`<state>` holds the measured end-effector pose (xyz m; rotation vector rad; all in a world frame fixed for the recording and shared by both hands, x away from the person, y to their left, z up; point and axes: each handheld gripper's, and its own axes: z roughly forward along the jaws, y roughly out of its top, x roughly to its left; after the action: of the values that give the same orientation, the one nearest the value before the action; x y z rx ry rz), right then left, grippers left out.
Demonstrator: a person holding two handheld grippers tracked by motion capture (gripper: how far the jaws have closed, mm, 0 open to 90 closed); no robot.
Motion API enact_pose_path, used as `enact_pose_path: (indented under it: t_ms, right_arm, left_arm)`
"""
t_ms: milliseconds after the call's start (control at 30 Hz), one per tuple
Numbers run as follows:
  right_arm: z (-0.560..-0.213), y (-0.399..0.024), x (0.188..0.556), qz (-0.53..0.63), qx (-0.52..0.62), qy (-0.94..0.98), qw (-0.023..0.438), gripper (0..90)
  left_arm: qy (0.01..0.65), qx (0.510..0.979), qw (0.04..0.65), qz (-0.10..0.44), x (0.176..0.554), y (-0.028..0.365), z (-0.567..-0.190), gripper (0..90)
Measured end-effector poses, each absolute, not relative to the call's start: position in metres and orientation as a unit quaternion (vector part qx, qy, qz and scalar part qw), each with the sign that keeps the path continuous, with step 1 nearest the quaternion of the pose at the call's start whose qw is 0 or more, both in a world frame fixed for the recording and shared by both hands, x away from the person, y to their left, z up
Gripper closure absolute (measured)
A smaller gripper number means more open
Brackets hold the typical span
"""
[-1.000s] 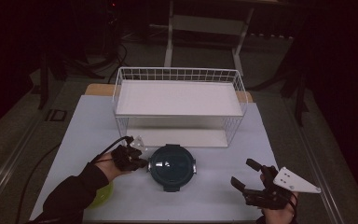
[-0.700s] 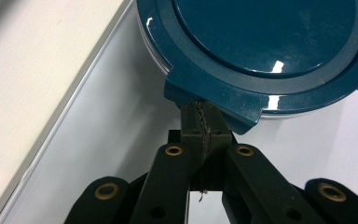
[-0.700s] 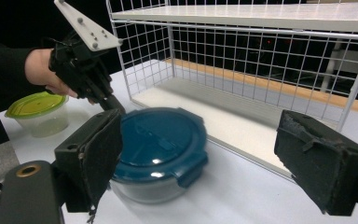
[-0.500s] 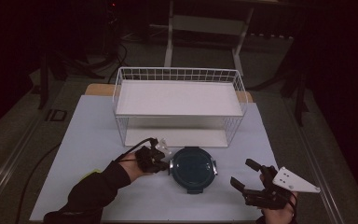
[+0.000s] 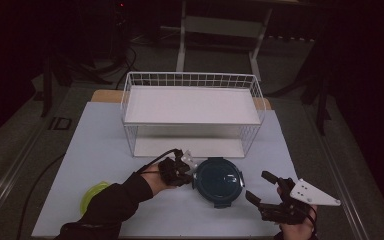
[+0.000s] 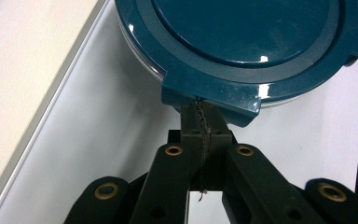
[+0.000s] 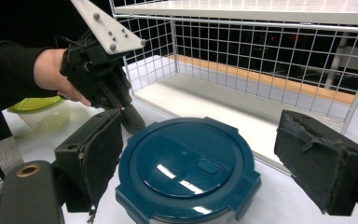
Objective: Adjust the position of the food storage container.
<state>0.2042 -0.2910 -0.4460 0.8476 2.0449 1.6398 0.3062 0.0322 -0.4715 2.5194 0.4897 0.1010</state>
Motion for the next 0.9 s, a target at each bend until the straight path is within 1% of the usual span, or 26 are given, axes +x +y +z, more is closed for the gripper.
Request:
enact_pose_path:
  t_ms: [67, 167, 233, 300, 433, 467, 500, 533, 567, 600, 633, 667, 700, 733, 767, 800, 833, 900]
  right_arm:
    - [-0.447, -0.290, 0.204, 0.582, 0.303, 0.730, 0.191, 15.0]
    - [-0.447, -0.291, 0.205, 0.580, 0.304, 0.732, 0.191, 15.0]
    - [-0.447, -0.291, 0.205, 0.580, 0.305, 0.732, 0.186, 15.0]
    - [-0.446, -0.291, 0.205, 0.581, 0.303, 0.731, 0.189, 15.0]
    - [-0.444, -0.291, 0.204, 0.579, 0.300, 0.732, 0.197, 14.9]
    - [-0.443, -0.291, 0.204, 0.580, 0.299, 0.731, 0.202, 14.9]
    - [-0.442, -0.292, 0.203, 0.578, 0.299, 0.731, 0.206, 15.0]
    - [-0.441, -0.292, 0.203, 0.579, 0.297, 0.731, 0.207, 15.4]
    - [-0.440, -0.292, 0.202, 0.578, 0.297, 0.730, 0.212, 16.0]
    - [-0.439, -0.293, 0.201, 0.576, 0.299, 0.728, 0.219, 16.6]
    - [-0.438, -0.293, 0.201, 0.577, 0.297, 0.729, 0.218, 17.7]
    - [-0.437, -0.294, 0.201, 0.577, 0.298, 0.728, 0.220, 17.6]
    - [-0.436, -0.295, 0.200, 0.578, 0.298, 0.726, 0.226, 17.2]
    - [-0.436, -0.295, 0.200, 0.578, 0.298, 0.726, 0.226, 17.2]
    - [-0.436, -0.295, 0.200, 0.578, 0.298, 0.725, 0.225, 17.2]
    - [-0.435, -0.296, 0.201, 0.577, 0.299, 0.724, 0.229, 16.5]
    - [-0.435, -0.297, 0.201, 0.577, 0.299, 0.724, 0.232, 15.8]
    - [-0.436, -0.298, 0.202, 0.577, 0.298, 0.725, 0.230, 15.6]
  left_arm:
    - [0.179, 0.942, 0.282, 0.040, 0.306, 0.027, -0.471, 88.8]
    - [0.184, 0.938, 0.291, 0.038, 0.307, 0.028, -0.472, 88.2]
    - [0.194, 0.935, 0.297, 0.030, 0.307, 0.030, -0.472, 83.0]
    - [0.198, 0.930, 0.308, 0.025, 0.306, 0.032, -0.469, 80.5]
    - [0.211, 0.922, 0.325, 0.022, 0.303, 0.034, -0.463, 69.1]
    - [0.224, 0.911, 0.346, 0.013, 0.301, 0.036, -0.457, 65.8]
    - [0.224, 0.911, 0.346, 0.013, 0.301, 0.036, -0.457, 62.8]
    - [0.235, 0.901, 0.365, 0.001, 0.301, 0.039, -0.452, 59.6]
    - [0.235, 0.901, 0.365, 0.001, 0.301, 0.039, -0.452, 55.9]
    - [0.239, 0.896, 0.375, -0.003, 0.300, 0.040, -0.450, 50.6]
    - [0.249, 0.886, 0.392, -0.017, 0.299, 0.040, -0.446, 44.6]
    - [0.249, 0.886, 0.392, -0.017, 0.299, 0.040, -0.446, 41.1]
    - [0.257, 0.871, 0.418, -0.028, 0.297, 0.041, -0.443, 38.7]
    - [0.257, 0.871, 0.418, -0.028, 0.297, 0.041, -0.443, 35.2]
    - [0.257, 0.871, 0.418, -0.028, 0.297, 0.041, -0.443, 35.2]
    - [0.266, 0.856, 0.441, -0.052, 0.297, 0.039, -0.439, 23.3]
    - [0.271, 0.852, 0.444, -0.061, 0.297, 0.039, -0.438, 20.7]
    - [0.291, 0.845, 0.445, -0.062, 0.298, 0.035, -0.438, 11.5]
